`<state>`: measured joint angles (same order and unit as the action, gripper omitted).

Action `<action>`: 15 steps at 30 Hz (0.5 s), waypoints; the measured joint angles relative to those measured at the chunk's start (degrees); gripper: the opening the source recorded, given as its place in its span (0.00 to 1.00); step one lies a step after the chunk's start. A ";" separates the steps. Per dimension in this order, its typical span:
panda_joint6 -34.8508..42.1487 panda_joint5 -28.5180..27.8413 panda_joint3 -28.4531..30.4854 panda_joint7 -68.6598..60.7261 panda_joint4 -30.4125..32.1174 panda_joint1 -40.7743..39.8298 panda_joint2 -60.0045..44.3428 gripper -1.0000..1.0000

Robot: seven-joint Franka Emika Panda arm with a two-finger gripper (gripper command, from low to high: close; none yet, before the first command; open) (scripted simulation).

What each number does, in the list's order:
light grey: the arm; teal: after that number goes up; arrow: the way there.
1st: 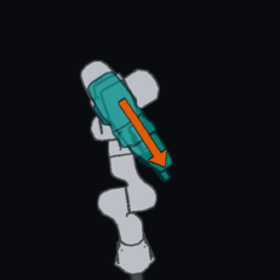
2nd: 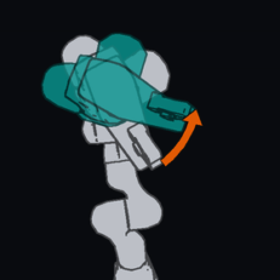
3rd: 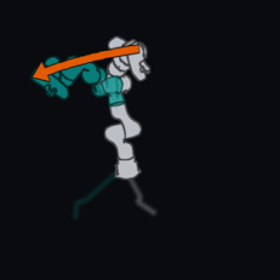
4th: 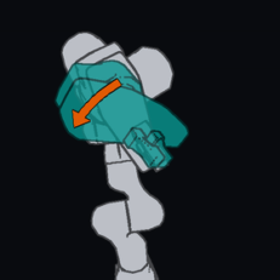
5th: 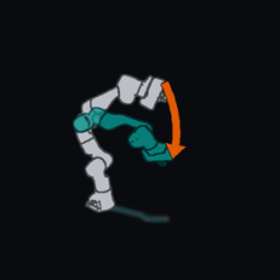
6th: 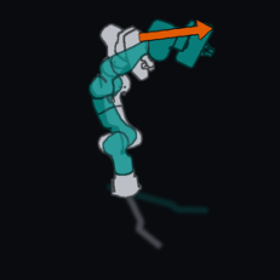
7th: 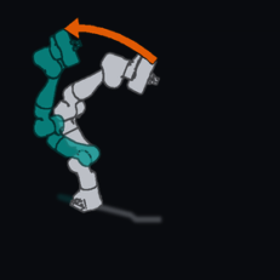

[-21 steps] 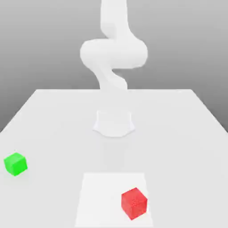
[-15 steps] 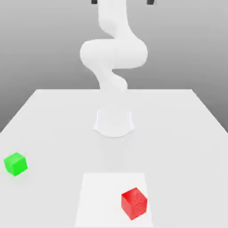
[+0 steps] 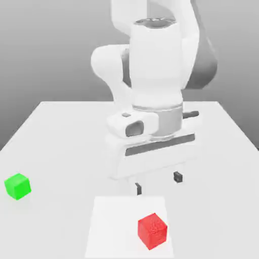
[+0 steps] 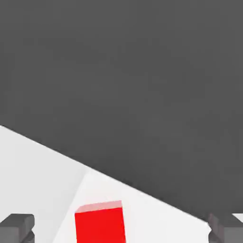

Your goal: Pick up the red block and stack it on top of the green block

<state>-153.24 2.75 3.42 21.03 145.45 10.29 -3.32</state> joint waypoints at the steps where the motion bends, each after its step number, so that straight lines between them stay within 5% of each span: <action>1: -0.92 -0.52 -0.03 -0.59 0.58 0.06 -2.04 0.50; 7: -10.11 -0.32 -1.07 -2.34 0.13 -0.63 -14.42 0.50; 8: -11.37 -0.27 -1.31 -2.39 -0.09 -0.85 -15.92 0.00; 15: -11.38 -0.34 -1.40 -2.33 -0.10 -0.94 -16.00 0.00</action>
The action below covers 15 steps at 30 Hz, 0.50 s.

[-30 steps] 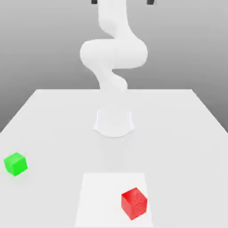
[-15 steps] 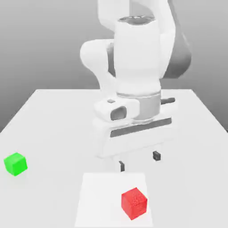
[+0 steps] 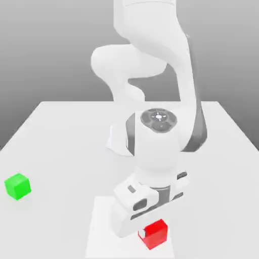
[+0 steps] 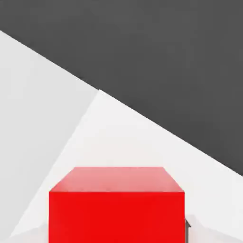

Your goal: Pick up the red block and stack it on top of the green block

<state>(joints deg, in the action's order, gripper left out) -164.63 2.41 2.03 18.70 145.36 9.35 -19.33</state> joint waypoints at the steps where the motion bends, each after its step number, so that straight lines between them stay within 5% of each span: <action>1: 1.16 -0.21 0.14 0.15 0.21 0.10 1.37 0.00; 6: 8.57 -1.32 1.59 0.48 1.65 -0.59 10.25 0.00; 15: 11.77 -1.75 15.65 -7.29 3.79 -20.02 15.69 0.00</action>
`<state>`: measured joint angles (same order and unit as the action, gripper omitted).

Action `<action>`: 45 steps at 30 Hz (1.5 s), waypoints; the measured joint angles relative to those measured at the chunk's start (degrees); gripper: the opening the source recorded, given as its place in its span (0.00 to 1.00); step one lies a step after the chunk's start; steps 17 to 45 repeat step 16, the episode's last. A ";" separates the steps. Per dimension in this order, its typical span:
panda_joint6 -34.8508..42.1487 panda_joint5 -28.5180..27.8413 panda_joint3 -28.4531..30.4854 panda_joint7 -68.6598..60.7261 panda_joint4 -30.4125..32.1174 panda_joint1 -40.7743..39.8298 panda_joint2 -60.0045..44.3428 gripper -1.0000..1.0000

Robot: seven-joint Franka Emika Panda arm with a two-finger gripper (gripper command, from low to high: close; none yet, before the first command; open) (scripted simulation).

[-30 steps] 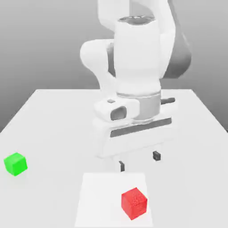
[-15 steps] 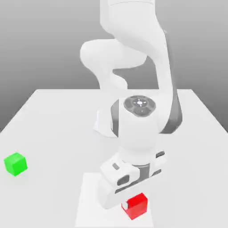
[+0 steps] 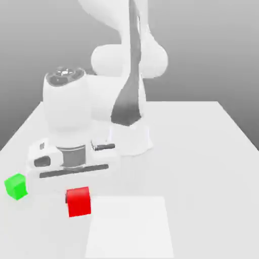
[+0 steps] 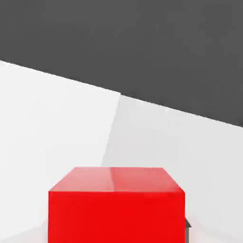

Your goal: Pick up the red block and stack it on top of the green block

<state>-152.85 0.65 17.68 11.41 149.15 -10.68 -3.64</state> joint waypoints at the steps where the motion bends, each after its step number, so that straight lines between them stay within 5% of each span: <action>1: 0.31 -0.12 1.23 -0.88 0.23 -2.62 0.55 0.00; 6: 1.80 -0.51 6.76 -5.32 1.40 -15.22 3.10 0.00; 12: -5.71 8.28 2.49 -12.60 1.04 -18.86 -5.47 0.00; 13: -7.29 10.06 1.29 -13.89 0.95 -19.72 -7.31 1.00; 45: -7.29 10.06 1.29 -13.89 0.95 -19.72 -7.31 1.00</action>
